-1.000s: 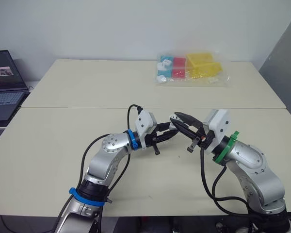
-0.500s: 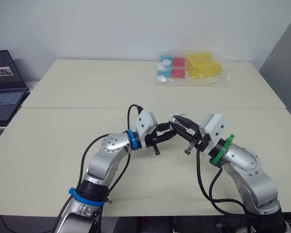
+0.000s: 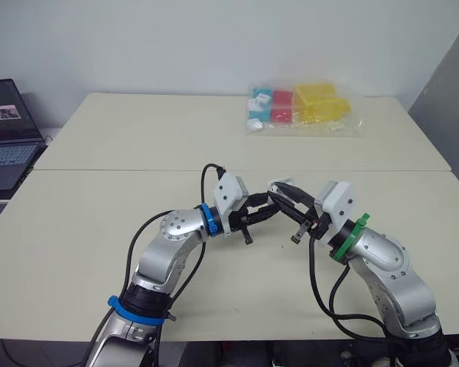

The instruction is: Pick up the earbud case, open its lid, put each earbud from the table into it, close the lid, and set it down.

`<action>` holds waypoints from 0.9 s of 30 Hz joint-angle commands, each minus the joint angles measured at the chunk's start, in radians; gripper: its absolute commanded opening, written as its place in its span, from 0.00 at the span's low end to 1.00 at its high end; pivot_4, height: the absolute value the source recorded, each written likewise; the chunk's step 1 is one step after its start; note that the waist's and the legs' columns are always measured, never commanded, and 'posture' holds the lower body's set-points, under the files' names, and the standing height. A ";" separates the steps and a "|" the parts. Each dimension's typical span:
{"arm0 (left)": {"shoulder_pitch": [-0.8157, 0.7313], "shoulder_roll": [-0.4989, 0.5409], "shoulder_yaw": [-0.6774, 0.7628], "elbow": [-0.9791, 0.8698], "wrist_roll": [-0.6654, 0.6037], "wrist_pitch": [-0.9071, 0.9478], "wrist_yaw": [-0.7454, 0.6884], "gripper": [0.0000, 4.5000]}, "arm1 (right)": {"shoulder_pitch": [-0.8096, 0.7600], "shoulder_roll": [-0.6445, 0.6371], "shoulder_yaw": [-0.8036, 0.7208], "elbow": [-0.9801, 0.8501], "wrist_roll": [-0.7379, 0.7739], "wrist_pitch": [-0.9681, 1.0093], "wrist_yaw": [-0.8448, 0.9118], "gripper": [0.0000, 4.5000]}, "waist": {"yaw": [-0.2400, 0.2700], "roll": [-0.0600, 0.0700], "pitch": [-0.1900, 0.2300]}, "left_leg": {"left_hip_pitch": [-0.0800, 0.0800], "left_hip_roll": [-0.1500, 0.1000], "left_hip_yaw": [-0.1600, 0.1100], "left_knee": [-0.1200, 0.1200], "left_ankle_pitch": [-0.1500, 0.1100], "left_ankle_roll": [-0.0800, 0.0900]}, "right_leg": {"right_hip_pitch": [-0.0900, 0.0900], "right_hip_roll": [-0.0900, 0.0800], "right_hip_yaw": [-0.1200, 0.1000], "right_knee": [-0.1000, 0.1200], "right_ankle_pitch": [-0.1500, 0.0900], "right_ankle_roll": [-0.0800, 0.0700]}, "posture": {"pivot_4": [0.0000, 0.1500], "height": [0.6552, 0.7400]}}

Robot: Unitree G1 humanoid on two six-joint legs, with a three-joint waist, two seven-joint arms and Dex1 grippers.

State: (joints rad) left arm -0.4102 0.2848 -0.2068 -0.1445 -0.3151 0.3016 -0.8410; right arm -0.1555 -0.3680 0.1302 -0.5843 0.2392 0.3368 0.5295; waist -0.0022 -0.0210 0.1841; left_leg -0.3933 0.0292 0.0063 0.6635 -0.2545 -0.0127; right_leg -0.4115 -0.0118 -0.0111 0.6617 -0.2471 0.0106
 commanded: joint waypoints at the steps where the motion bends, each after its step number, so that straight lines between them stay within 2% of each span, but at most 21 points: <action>1: -0.013 -0.007 0.021 -0.050 -0.032 -0.012 0.002 0.18 | 0.013 0.009 0.002 -0.020 0.029 0.011 0.001 0.09 | 0.000 0.000 0.000 | 0.000 0.000 0.000 0.000 0.000 0.000 | 0.000 0.000 0.000 0.000 0.000 0.000 | 1.00 1.00; 2: -0.011 -0.007 0.020 -0.051 -0.032 -0.012 0.001 0.18 | 0.013 0.010 -0.001 -0.023 0.038 0.015 -0.001 0.09 | 0.000 0.000 0.000 | 0.000 0.000 0.000 0.000 0.000 0.000 | 0.000 0.000 0.000 0.000 0.000 0.000 | 1.00 1.00; 6: -0.011 -0.007 0.022 -0.051 -0.032 -0.013 0.000 0.18 | 0.010 -0.003 -0.004 -0.032 0.047 0.029 0.003 0.42 | 0.000 0.000 0.000 | 0.000 0.000 0.000 0.000 0.000 0.000 | 0.000 0.000 0.000 0.000 0.000 0.000 | 1.00 1.00; 10: -0.011 -0.008 0.022 -0.052 -0.031 -0.013 0.002 0.18 | 0.007 -0.020 -0.006 -0.047 0.049 0.035 0.005 0.68 | 0.000 0.000 0.000 | 0.000 0.000 0.000 0.000 0.000 0.000 | 0.000 0.000 0.000 0.000 0.000 0.000 | 1.00 1.00; 18: -0.002 -0.009 0.023 -0.052 -0.027 -0.015 0.002 0.18 | -0.009 -0.086 -0.080 -0.128 0.116 0.113 0.017 0.70 | 0.000 0.000 0.000 | 0.000 0.000 0.000 0.000 0.000 0.000 | 0.000 -0.001 0.000 0.000 0.000 0.000 | 1.00 1.00; 23: -0.001 -0.007 0.025 -0.048 -0.024 -0.017 0.001 0.18 | -0.042 -0.164 -0.181 -0.202 0.217 0.185 0.040 0.70 | 0.000 0.000 0.000 | 0.000 0.000 0.000 0.000 0.000 0.000 | 0.000 -0.001 0.000 0.000 0.000 0.000 | 1.00 1.00; 27: 0.004 0.002 0.023 -0.041 -0.022 -0.029 -0.015 0.18 | -0.279 -0.330 -0.258 -0.171 0.346 0.347 0.096 0.70 | -0.003 0.000 0.001 | 0.000 0.000 0.002 0.000 0.000 0.000 | -0.001 -0.001 0.001 0.000 0.000 0.000 | 1.00 1.00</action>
State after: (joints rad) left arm -0.4013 0.2881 -0.1888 -0.1522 -0.3175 0.2946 -0.8464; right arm -0.3560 -0.6730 -0.0815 -0.7477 0.5232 0.6293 0.6127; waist -0.0051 -0.0207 0.1847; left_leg -0.3930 0.0291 0.0080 0.6639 -0.2545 -0.0127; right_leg -0.4117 -0.0127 -0.0105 0.6617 -0.2468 0.0108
